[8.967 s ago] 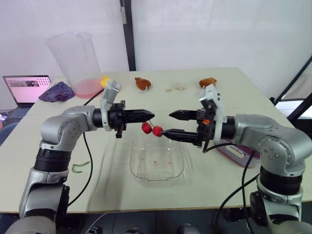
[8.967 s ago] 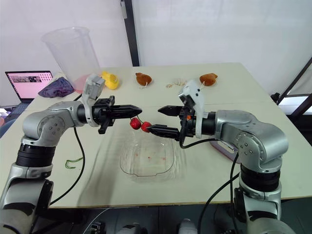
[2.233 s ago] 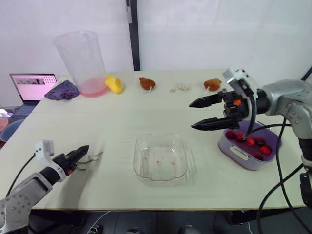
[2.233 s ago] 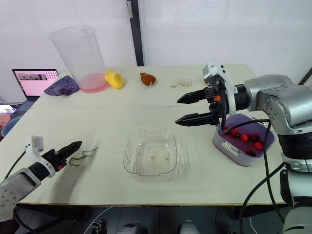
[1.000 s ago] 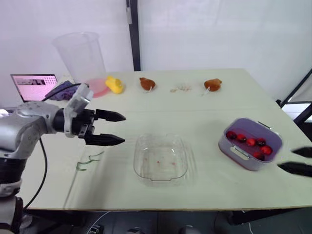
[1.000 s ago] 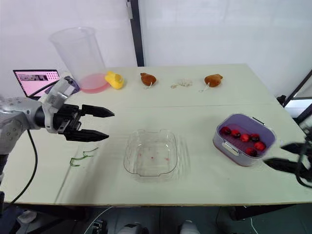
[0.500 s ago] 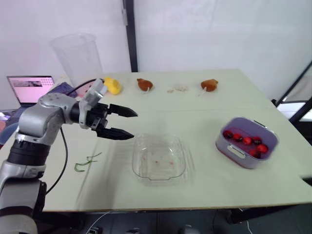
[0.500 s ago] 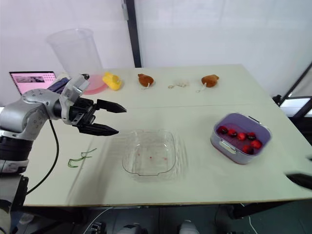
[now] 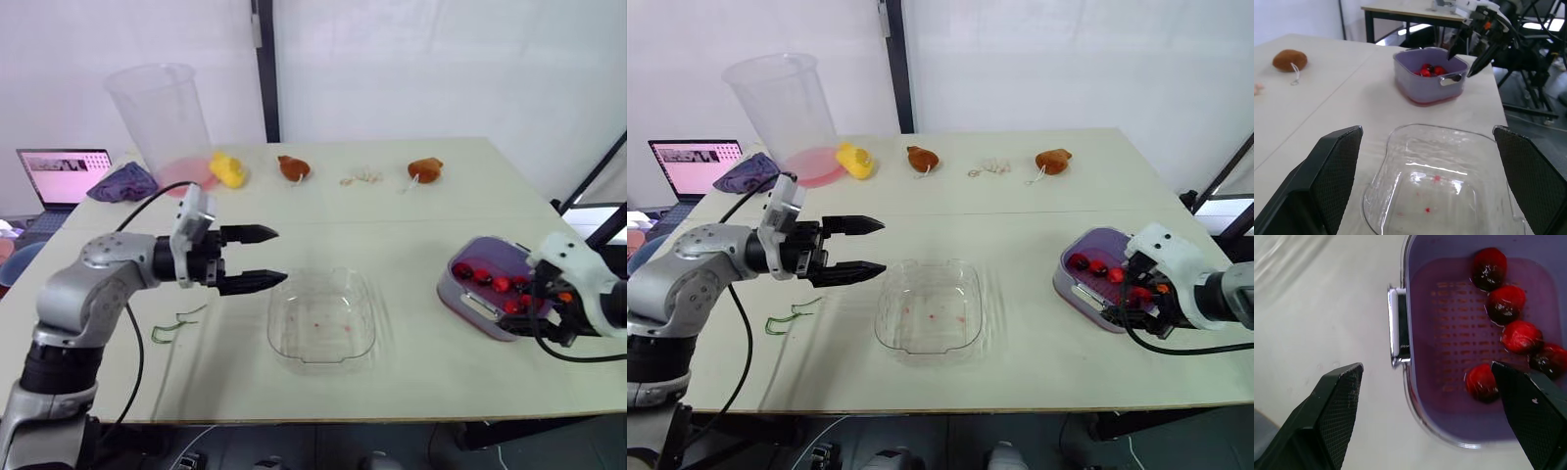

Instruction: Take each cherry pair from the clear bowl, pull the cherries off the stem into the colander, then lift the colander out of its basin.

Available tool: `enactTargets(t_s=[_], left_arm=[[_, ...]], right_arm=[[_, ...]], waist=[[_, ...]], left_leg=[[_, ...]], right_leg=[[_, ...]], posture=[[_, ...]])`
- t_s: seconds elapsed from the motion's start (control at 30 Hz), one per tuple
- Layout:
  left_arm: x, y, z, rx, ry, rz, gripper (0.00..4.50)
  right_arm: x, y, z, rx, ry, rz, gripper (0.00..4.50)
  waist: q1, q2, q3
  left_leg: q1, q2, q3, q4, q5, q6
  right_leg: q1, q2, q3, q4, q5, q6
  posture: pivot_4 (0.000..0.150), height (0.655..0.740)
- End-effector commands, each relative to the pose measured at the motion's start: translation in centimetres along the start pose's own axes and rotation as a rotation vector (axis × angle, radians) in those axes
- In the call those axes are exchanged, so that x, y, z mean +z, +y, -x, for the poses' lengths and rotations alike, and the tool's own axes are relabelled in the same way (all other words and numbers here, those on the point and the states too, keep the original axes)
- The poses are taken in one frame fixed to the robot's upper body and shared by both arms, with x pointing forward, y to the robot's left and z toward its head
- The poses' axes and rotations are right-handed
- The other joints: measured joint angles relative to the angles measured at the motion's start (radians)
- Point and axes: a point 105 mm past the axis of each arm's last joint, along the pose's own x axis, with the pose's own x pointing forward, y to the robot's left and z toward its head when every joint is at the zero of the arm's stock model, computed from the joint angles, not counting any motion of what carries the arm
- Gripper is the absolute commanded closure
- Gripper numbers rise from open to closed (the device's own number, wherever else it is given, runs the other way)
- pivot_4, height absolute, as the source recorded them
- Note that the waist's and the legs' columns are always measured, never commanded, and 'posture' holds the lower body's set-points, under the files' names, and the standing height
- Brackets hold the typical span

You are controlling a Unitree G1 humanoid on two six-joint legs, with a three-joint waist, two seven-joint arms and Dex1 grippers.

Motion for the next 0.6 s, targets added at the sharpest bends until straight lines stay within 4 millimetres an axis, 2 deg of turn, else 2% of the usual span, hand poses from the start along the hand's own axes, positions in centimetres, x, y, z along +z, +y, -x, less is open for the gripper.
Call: enactTargets(t_s=[0.03,0.07,0.17,0.27,0.57,0.6], left_arm=[[1.1,-0.5,0.5,0.034,-0.029,-0.033,0.02],[1.0,-0.5,0.5,0.039,-0.03,-0.031,0.02],[1.0,-0.6,0.4,0.05,-0.031,-0.031,0.0],[1.1,-0.6,0.4,0.059,-0.031,-0.033,0.0],[1.2,-0.6,0.0,0.058,-0.038,-0.038,0.0],[1.2,-0.6,-0.1,0.058,-0.04,-0.038,0.0]], right_arm=[[0.7,-0.1,-0.9,-0.006,-0.026,0.024,0.0],[0.8,0.1,-1.2,0.005,-0.032,0.025,0.0],[1.5,0.7,-1.8,0.041,-0.053,0.019,0.93],[1.3,1.0,-2.5,0.049,-0.031,0.035,2.3],[0.6,0.3,-3.5,0.017,0.005,0.056,2.3],[0.6,0.2,-3.5,0.013,0.004,0.056,2.55]], waist=[[0.0,0.0,0.0],[-0.001,0.0,0.0],[0.0,0.0,0.0],[0.004,0.0,0.0],[0.012,0.0,0.0],[0.012,0.0,0.0]], left_leg=[[0.0,0.0,0.0,0.0,0.0,0.0],[0.0,0.0,0.0,0.0,0.0,0.0],[0.0,0.0,0.0,0.0,0.0,0.0],[0.0,0.0,0.0,0.0,0.0,0.0],[0.0,0.0,0.0,0.0,0.0,0.0],[0.0,0.0,0.0,0.0,0.0,0.0]], right_leg=[[0.0,0.0,0.0,0.0,0.0,0.0],[0.0,0.0,0.0,0.0,0.0,0.0],[0.0,0.0,0.0,0.0,0.0,0.0],[0.0,0.0,0.0,0.0,0.0,0.0],[0.0,0.0,0.0,0.0,0.0,0.0],[0.0,0.0,0.0,0.0,0.0,0.0]], posture=[[0.15,0.74],[0.15,0.74],[0.15,0.74],[0.15,0.74],[0.15,0.74],[0.15,0.74]])
